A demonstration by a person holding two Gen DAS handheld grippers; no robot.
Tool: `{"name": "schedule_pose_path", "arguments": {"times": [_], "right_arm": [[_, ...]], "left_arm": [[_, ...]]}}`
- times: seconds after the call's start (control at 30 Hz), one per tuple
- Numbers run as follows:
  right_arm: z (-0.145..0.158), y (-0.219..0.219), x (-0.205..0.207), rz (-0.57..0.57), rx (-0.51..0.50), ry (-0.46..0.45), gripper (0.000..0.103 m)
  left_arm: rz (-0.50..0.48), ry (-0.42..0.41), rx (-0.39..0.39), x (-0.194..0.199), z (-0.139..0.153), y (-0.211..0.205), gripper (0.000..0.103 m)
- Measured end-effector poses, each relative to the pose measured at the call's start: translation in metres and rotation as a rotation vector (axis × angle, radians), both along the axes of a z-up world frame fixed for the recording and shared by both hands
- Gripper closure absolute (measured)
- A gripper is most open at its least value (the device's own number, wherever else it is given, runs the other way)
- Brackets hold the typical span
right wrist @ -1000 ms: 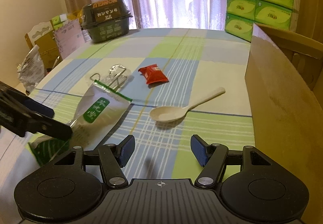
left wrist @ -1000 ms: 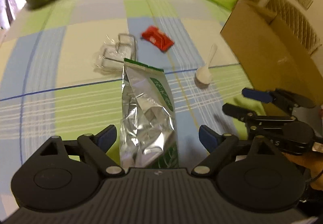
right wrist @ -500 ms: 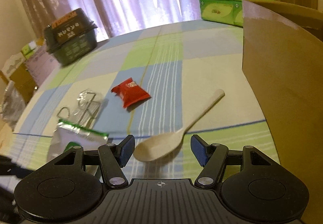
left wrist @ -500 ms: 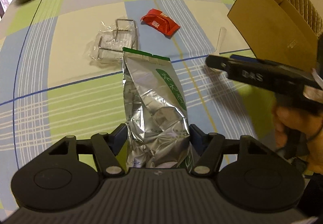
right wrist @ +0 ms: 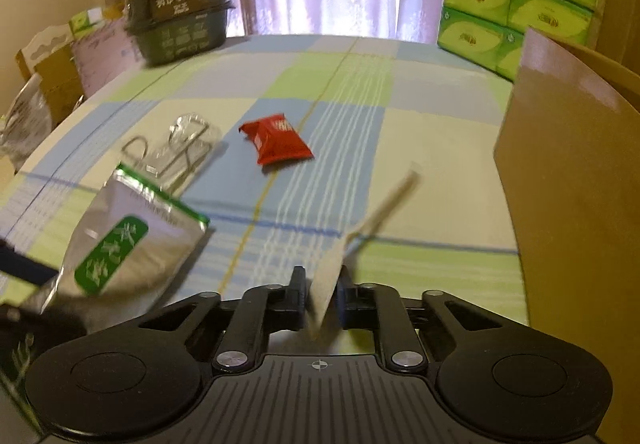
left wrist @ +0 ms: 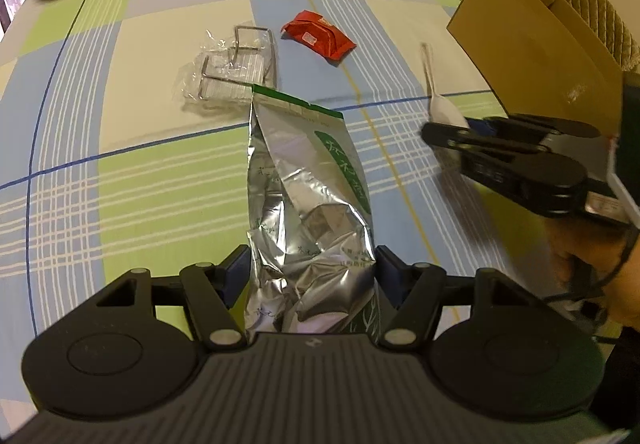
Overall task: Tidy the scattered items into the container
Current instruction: 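Grasp the white plastic spoon with the right tool while the left tool holds the bag, then carry the foil bag with the left tool while the right tool carries the spoon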
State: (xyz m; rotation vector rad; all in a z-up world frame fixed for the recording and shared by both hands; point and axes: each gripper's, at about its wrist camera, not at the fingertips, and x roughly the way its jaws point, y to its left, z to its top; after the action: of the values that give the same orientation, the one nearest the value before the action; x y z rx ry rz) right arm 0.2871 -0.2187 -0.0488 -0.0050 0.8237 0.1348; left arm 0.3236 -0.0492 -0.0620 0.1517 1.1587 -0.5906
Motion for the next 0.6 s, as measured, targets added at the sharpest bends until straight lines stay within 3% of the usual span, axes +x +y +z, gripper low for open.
{"name": "schedule_pose_path", "arguments": {"times": [0.33, 0.6], "right_arm": [[0.015, -0.006, -0.08, 0.122, -0.012, 0.03, 0.09], [0.01, -0.006, -0.115, 0.101, -0.039, 0.007, 0.09]], "left_arm": [[-0.012, 0.025, -0.007, -0.024, 0.001, 0.0, 0.041], [-0.029, 0.05, 0.025, -0.022, 0.0, -0.008, 0.034]]}}
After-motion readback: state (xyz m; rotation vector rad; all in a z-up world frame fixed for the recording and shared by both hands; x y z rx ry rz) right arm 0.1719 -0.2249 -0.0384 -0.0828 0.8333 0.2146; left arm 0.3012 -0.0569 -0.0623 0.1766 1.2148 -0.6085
